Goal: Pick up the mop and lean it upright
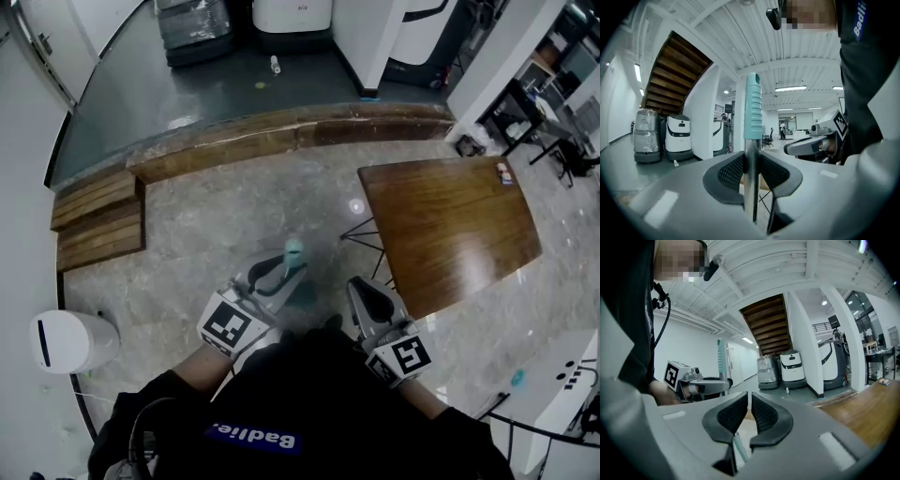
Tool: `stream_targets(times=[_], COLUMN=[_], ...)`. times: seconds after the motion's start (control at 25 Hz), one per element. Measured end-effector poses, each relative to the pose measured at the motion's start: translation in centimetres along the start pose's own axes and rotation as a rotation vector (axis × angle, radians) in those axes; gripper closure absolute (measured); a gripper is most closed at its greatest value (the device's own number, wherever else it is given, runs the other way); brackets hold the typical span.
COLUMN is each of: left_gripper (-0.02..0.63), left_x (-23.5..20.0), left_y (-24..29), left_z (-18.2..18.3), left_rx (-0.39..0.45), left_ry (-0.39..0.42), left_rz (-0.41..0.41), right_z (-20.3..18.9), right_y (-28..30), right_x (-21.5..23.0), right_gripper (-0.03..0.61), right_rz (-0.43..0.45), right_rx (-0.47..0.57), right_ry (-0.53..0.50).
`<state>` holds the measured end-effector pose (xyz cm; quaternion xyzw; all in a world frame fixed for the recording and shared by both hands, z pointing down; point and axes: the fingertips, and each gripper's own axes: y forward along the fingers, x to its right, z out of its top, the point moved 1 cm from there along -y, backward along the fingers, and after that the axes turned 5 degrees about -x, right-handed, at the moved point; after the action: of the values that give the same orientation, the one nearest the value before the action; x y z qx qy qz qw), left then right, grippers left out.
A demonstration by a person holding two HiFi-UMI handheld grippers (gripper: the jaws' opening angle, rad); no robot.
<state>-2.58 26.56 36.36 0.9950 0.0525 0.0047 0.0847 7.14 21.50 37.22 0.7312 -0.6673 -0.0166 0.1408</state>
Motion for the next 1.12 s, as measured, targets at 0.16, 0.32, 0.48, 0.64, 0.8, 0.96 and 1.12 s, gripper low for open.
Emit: stream_targets(times=[0.16, 0.32, 0.48, 0.64, 0.8, 0.96, 1.12], left_gripper=[0.492, 0.492, 0.492, 0.491, 0.491, 0.492, 0.491], left_x=[-3.6, -6.6, -10.2, -12.8, -14.8, -18.0, -20.8], left_y=[1.0, 3.0, 6.0, 10.5, 14.7, 18.7, 21.7], left_z=[-0.3, 0.1, 1.0, 3.0, 5.1, 5.7, 7.0], left_rx=[-0.007, -0.015, -0.018, -0.035, -0.047, -0.062, -0.034], left_ry=[-0.004, -0.01, -0.012, 0.016, 0.009, 0.035, 0.057], left_rz=[0.062, 0.1, 0.128, 0.129, 0.137, 0.17, 0.139], right_z=[0.3, 1.4, 3.1, 4.7, 5.9, 5.3, 5.4], right_y=[2.8, 5.9, 9.2, 11.7, 13.1, 13.9, 14.2], right_x=[1.4, 4.2, 8.3, 13.0, 17.3, 21.5, 24.0], right_gripper=[0.549, 0.549, 0.549, 0.549, 0.549, 0.551, 0.551], right_rz=[0.04, 0.072, 0.087, 0.11, 0.115, 0.088, 0.027], right_rx=[0.002, 0.026, 0.053, 0.073, 0.069, 0.059, 0.053], right_ry=[0.011, 0.023, 0.0, 0.008, 0.056, 0.088, 0.11])
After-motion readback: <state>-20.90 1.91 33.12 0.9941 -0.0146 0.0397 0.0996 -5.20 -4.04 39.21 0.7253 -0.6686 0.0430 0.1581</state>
